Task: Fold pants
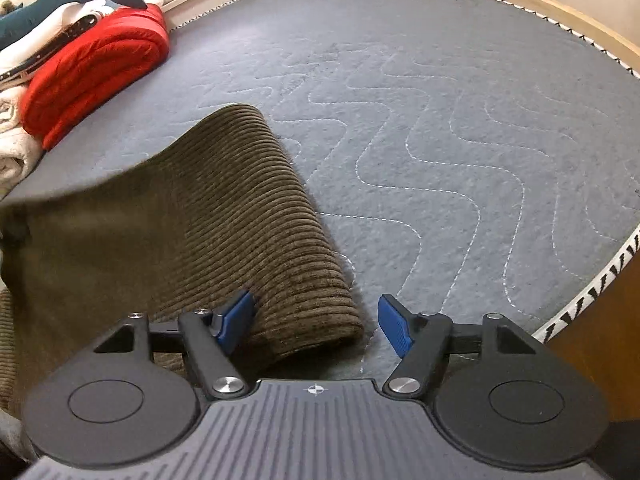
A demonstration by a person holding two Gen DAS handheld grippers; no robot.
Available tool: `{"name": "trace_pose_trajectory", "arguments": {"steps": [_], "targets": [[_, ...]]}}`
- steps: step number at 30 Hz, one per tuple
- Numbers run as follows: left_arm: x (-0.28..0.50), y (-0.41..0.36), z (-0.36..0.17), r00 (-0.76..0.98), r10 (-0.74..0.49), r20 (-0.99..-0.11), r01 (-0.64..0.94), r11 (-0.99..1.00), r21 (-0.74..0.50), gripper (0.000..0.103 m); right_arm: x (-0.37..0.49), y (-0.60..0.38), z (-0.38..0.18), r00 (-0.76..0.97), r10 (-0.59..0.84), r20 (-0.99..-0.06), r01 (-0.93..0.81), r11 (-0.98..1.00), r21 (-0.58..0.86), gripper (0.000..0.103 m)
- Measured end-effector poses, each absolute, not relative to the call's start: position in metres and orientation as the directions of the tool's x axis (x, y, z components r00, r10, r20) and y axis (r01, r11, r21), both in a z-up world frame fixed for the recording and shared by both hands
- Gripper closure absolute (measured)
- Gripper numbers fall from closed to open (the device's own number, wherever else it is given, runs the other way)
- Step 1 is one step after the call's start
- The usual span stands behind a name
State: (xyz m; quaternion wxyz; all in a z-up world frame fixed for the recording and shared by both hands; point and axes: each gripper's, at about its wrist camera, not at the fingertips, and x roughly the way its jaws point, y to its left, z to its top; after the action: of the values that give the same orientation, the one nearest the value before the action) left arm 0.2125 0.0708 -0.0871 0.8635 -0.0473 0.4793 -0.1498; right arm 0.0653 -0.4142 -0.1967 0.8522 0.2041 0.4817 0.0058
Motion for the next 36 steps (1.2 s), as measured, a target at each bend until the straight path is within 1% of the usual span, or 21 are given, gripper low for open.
{"name": "trace_pose_trajectory", "arguments": {"steps": [1, 2, 3, 4, 5, 8, 10, 12, 14, 16, 18, 19, 21, 23, 24, 26, 28, 30, 32, 34, 36], "targets": [[0.215, 0.073, -0.094, 0.503, -0.255, -0.826, 0.175, 0.966, -0.191, 0.079, 0.064, -0.415, -0.197, 0.536, 0.22, -0.815, 0.19, 0.909, 0.371, 0.033], [0.217, 0.076, -0.101, 0.498, -0.196, -0.845, 0.133, 0.98, -0.149, 0.07, 0.064, -0.416, -0.199, 0.535, 0.236, -0.811, 0.194, 0.9, 0.39, 0.033], [0.219, 0.078, -0.108, 0.49, -0.121, -0.863, 0.091, 0.992, -0.087, 0.069, 0.064, -0.417, -0.199, 0.533, 0.25, -0.808, 0.198, 0.892, 0.406, 0.033], [0.218, 0.08, -0.109, 0.486, -0.085, -0.87, 0.072, 0.996, -0.057, 0.069, 0.064, -0.418, -0.198, 0.531, 0.249, -0.81, 0.205, 0.889, 0.408, 0.033], [0.216, 0.084, -0.107, 0.492, -0.084, -0.867, 0.049, 0.996, -0.069, 0.066, 0.064, -0.417, -0.199, 0.528, 0.245, -0.813, 0.209, 0.89, 0.405, 0.033], [0.204, 0.098, -0.096, 0.481, -0.173, -0.86, -0.007, 0.98, -0.201, 0.058, 0.065, -0.419, -0.199, 0.516, 0.258, -0.817, 0.242, 0.871, 0.428, 0.033], [0.194, 0.094, -0.102, 0.427, -0.229, -0.875, 0.011, 0.969, -0.248, 0.058, 0.066, -0.423, -0.203, 0.507, 0.277, -0.816, 0.275, 0.846, 0.458, 0.033], [0.18, 0.085, -0.114, 0.34, -0.269, -0.901, 0.071, 0.963, -0.261, 0.058, 0.067, -0.425, -0.206, 0.5, 0.288, -0.817, 0.297, 0.829, 0.474, 0.033], [0.165, 0.063, -0.127, 0.268, -0.241, -0.933, 0.188, 0.963, -0.195, 0.057, 0.066, -0.425, -0.209, 0.496, 0.292, -0.818, 0.315, 0.817, 0.483, 0.033], [0.148, 0.046, -0.144, 0.211, -0.15, -0.966, 0.305, 0.949, -0.08, 0.056, 0.065, -0.425, -0.209, 0.494, 0.291, -0.819, 0.331, 0.808, 0.487, 0.033], [0.134, 0.041, -0.153, 0.227, -0.115, -0.967, 0.356, 0.934, -0.027, 0.048, 0.066, -0.423, -0.21, 0.492, 0.288, -0.822, 0.343, 0.803, 0.487, 0.033], [0.133, 0.043, -0.149, 0.243, -0.105, -0.964, 0.346, 0.938, -0.015, 0.047, 0.066, -0.422, -0.21, 0.492, 0.289, -0.821, 0.346, 0.801, 0.489, 0.037], [0.135, 0.047, -0.138, 0.265, -0.104, -0.959, 0.314, 0.949, -0.016, 0.048, 0.063, -0.418, -0.207, 0.494, 0.276, -0.824, 0.351, 0.804, 0.48, 0.041], [0.136, 0.054, -0.123, 0.327, -0.101, -0.94, 0.285, 0.958, -0.004, 0.048, 0.062, -0.414, -0.204, 0.499, 0.257, -0.828, 0.35, 0.814, 0.463, 0.051], [0.14, 0.057, -0.117, 0.345, -0.111, -0.932, 0.271, 0.962, -0.015, 0.048, 0.062, -0.412, -0.202, 0.504, 0.243, -0.829, 0.345, 0.823, 0.451, 0.055], [0.14, 0.065, -0.098, 0.379, -0.158, -0.912, 0.229, 0.971, -0.073, 0.046, 0.06, -0.407, -0.194, 0.522, 0.226, -0.823, 0.323, 0.84, 0.435, 0.07], [0.144, 0.07, -0.084, 0.409, -0.209, -0.888, 0.203, 0.97, -0.135, 0.041, 0.057, -0.399, -0.178, 0.558, 0.206, -0.804, 0.276, 0.867, 0.414, 0.075], [0.15, 0.071, -0.07, 0.436, -0.273, -0.858, 0.19, 0.959, -0.208, 0.022, 0.05, -0.381, -0.149, 0.63, 0.168, -0.759, 0.18, 0.919, 0.352, 0.077], [0.154, 0.073, -0.058, 0.438, -0.372, -0.818, 0.177, 0.928, -0.328, 0.016, 0.039, -0.354, -0.117, 0.709, 0.145, -0.69, 0.063, 0.962, 0.267, 0.077], [0.161, 0.074, -0.051, 0.415, -0.48, -0.773, 0.157, 0.875, -0.459, 0.016, 0.023, -0.315, -0.085, 0.78, 0.148, -0.608, -0.073, 0.987, 0.146, 0.078], [0.166, 0.072, -0.047, 0.395, -0.559, -0.729, 0.154, 0.823, -0.547, 0.014, 0.007, -0.278, -0.063, 0.815, 0.185, -0.549, -0.194, 0.98, 0.043, 0.078]]}}
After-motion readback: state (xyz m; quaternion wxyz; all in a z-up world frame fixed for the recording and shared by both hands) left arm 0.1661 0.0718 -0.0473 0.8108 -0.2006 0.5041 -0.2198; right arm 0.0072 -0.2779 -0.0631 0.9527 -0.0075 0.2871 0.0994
